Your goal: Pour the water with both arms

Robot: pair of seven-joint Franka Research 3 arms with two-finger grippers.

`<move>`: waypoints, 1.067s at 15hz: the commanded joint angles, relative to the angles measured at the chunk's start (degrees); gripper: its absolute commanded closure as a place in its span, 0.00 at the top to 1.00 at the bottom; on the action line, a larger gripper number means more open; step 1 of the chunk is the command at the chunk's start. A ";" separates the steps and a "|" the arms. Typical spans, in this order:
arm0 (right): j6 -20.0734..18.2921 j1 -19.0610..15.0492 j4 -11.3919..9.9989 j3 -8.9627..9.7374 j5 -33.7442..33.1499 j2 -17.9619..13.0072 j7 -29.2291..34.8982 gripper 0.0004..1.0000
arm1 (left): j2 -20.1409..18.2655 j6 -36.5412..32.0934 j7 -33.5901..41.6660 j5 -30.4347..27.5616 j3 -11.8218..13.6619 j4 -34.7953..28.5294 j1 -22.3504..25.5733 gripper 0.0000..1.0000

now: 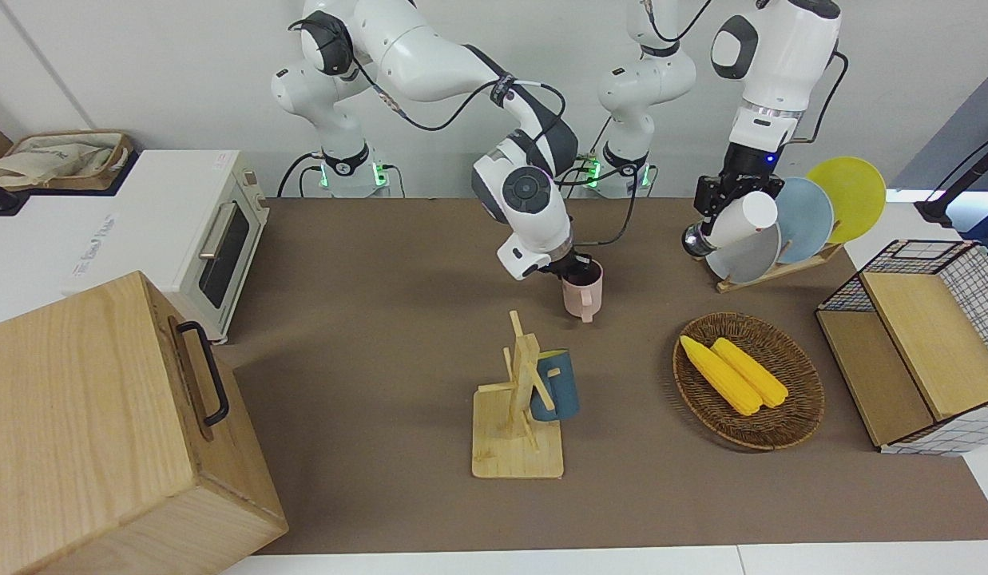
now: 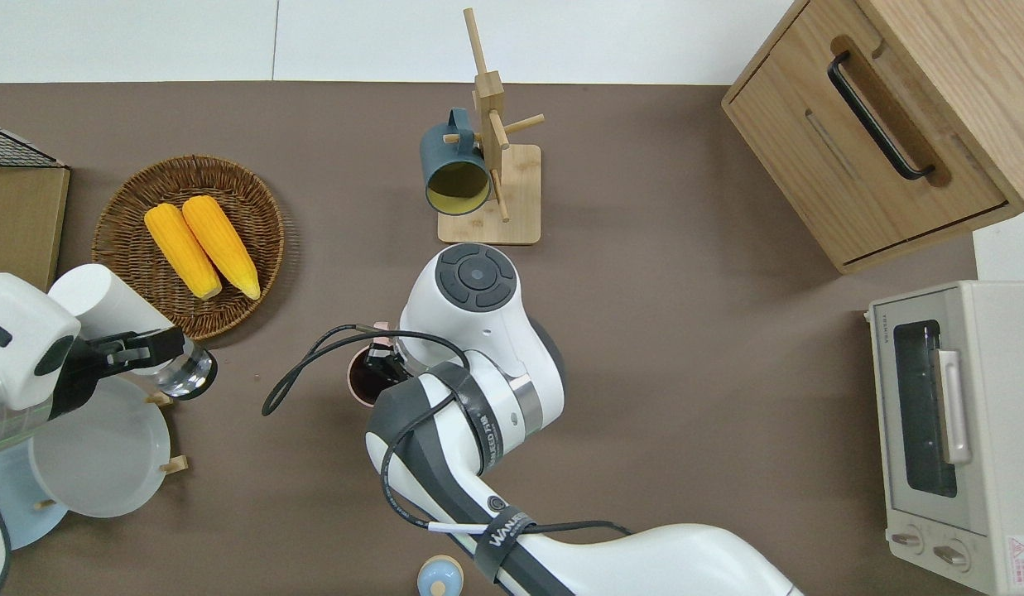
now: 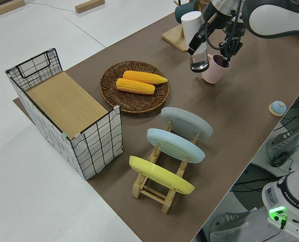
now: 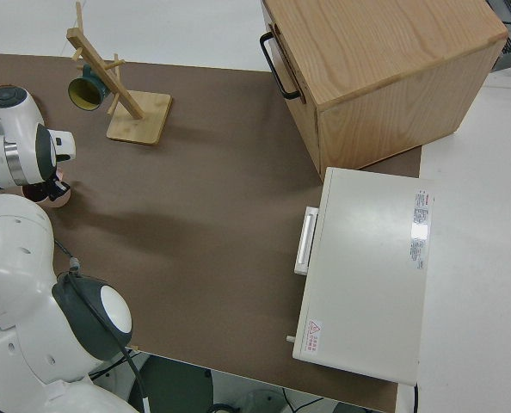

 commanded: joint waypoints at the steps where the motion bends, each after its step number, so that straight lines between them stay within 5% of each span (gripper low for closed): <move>1: 1.33 0.45 1.70 -0.18 1.26 1.87 1.70 0.00 | -4.21 7.61 -0.40 -2.33 0.66 -5.85 -1.33 0.00; 2: 1.42 0.45 1.70 -0.26 1.17 1.87 1.62 0.03 | -4.65 9.81 -0.40 -2.86 0.66 -7.35 -1.76 0.00; 3: 1.42 0.45 1.79 -0.26 1.17 1.95 1.44 0.30 | -4.65 10.97 -0.40 -3.04 0.66 -7.97 -2.11 0.00; 4: 1.50 0.63 1.88 -0.26 0.99 1.96 1.53 0.72 | -4.65 11.15 -0.49 -3.04 0.66 -8.15 -2.38 0.00; 5: 2.03 1.15 1.97 -0.26 0.47 1.96 1.18 0.99 | -4.57 11.15 -0.49 -3.04 0.66 -8.15 -2.38 0.00; 12: -0.16 0.63 4.25 -1.14 0.47 0.38 2.49 0.99 | -4.48 11.07 -0.49 -3.04 0.66 -8.24 -2.47 0.00; 16: -6.74 -2.61 4.25 -2.11 -1.29 -4.62 2.85 0.99 | -4.39 11.07 -0.40 -3.04 0.57 -8.50 -3.08 0.00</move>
